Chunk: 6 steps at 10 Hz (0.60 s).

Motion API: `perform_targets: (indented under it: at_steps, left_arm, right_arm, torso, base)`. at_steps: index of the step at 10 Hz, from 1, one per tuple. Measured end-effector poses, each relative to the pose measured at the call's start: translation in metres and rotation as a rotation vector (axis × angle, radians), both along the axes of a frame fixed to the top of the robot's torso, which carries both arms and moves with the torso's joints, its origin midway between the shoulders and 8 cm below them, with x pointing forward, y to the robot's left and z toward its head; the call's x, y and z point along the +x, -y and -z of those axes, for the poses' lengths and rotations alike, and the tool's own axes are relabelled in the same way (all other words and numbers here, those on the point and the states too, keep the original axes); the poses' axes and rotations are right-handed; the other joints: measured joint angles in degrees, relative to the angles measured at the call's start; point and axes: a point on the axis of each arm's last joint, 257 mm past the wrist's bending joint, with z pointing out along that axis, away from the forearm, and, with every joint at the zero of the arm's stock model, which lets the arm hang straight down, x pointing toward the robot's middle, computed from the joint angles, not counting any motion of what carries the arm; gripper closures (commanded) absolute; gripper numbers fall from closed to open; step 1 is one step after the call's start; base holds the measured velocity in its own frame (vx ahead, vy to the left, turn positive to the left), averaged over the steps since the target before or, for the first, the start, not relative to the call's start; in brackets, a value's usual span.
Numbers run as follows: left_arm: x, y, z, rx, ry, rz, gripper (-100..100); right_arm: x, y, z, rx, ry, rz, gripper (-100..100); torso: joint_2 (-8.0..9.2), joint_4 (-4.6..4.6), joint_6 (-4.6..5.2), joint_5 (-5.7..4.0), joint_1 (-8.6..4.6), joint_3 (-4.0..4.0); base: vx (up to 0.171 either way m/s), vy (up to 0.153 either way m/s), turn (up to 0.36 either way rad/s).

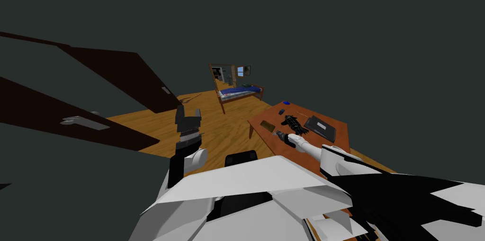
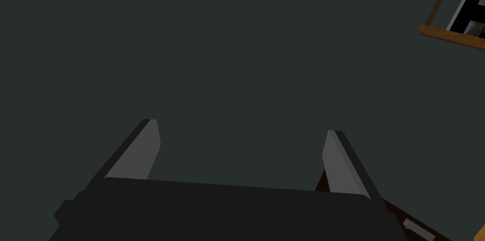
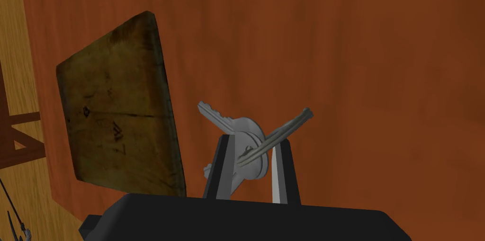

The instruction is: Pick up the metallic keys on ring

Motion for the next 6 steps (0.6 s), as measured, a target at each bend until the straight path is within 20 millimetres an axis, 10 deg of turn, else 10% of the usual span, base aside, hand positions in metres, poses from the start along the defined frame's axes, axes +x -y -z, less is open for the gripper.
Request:
perform_targets:
  at_steps: [1,2,3,5,6]
  left_arm:
    - [0.000,0.000,0.000,0.000,0.000,0.000,0]
    - [0.000,0.000,0.000,0.000,0.000,0.000,0]
    - [0.000,0.000,0.000,0.000,0.000,0.000,0]
    - [0.000,0.000,0.000,0.000,0.000,0.000,0]
    - [0.000,0.000,0.000,0.000,0.000,0.000,0]
  right_arm:
    - [0.000,0.000,0.000,0.000,0.000,0.000,100]
    - [0.000,0.000,0.000,0.000,0.000,0.000,0]
    - [0.000,0.000,0.000,0.000,0.000,0.000,100]
    - [0.003,0.011,-0.009,-0.003,0.001,-0.006,100]
    - [0.002,0.010,-0.009,-0.001,0.000,-0.005,0]
  torso:
    - [0.01,0.01,0.00,0.00,0.01,0.01]
    - [0.01,0.01,0.00,0.00,0.01,0.01]
    - [0.02,0.01,0.00,0.00,0.01,0.01]
    - [0.18,0.03,0.02,0.06,0.39,0.10]
    - [0.13,0.04,0.00,0.05,0.25,0.08]
  base:
    - [0.000,0.000,0.000]
    - [0.000,0.000,0.000]
    - [-0.027,0.062,-0.029]
    - [-0.029,0.077,-0.022]
    - [-0.004,0.009,0.000]
